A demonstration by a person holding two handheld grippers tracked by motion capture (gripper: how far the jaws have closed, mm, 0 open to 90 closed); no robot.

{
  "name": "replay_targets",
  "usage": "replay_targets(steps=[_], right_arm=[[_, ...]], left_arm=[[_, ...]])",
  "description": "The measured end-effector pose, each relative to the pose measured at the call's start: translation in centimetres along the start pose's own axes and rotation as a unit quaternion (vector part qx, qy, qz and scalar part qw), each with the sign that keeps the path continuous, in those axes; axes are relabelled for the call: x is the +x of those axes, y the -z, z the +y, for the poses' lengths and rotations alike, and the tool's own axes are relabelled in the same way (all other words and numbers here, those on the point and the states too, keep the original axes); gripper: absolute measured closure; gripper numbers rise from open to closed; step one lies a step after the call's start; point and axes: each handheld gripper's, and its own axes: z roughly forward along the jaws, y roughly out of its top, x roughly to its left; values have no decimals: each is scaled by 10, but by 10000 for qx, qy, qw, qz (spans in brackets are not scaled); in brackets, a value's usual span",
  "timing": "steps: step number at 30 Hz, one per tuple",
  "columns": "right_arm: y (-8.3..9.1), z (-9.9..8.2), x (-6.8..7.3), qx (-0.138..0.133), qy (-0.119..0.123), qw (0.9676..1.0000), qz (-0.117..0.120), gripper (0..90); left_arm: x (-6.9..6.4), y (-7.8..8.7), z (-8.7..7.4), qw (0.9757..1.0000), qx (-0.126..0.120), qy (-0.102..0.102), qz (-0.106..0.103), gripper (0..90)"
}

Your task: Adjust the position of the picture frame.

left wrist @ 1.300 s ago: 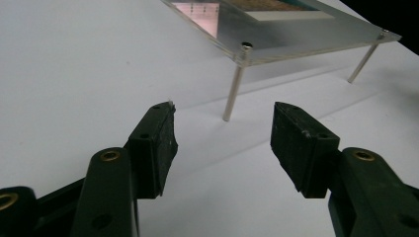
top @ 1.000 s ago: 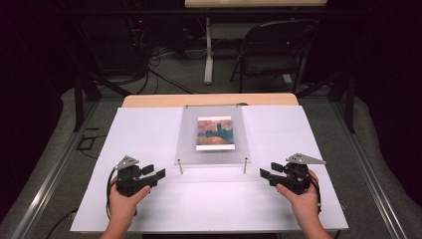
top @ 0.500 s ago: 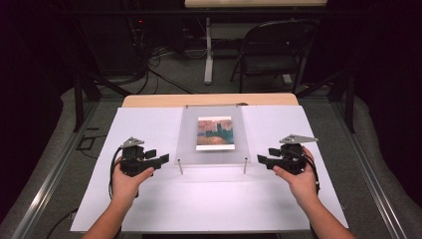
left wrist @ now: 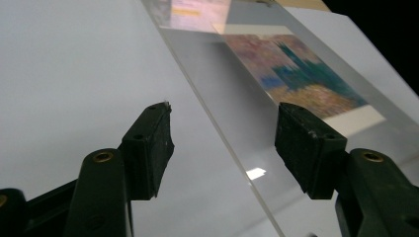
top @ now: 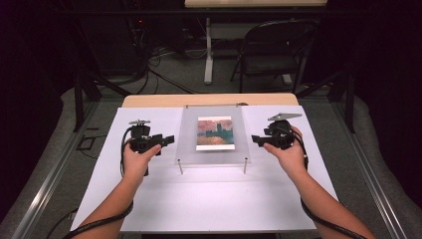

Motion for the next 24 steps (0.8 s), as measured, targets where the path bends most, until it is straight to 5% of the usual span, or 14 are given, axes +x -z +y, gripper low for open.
replay_targets(steps=[2, 7, 24], right_arm=[[-4, 5, -4, 26, -15, 10000, -59, 389], [-21, 23, -19, 24, -254, 9996, -149, 394], [-49, 41, -21, 62, -387, 9990, -220, 394]], left_arm=[[3, -6, 8, 9997, -4, -129, 205, 390], [12, -17, 28, 9994, 0, -38, 338, 394], [6, -44, 54, 9993, 73, 182, 323, 413]])
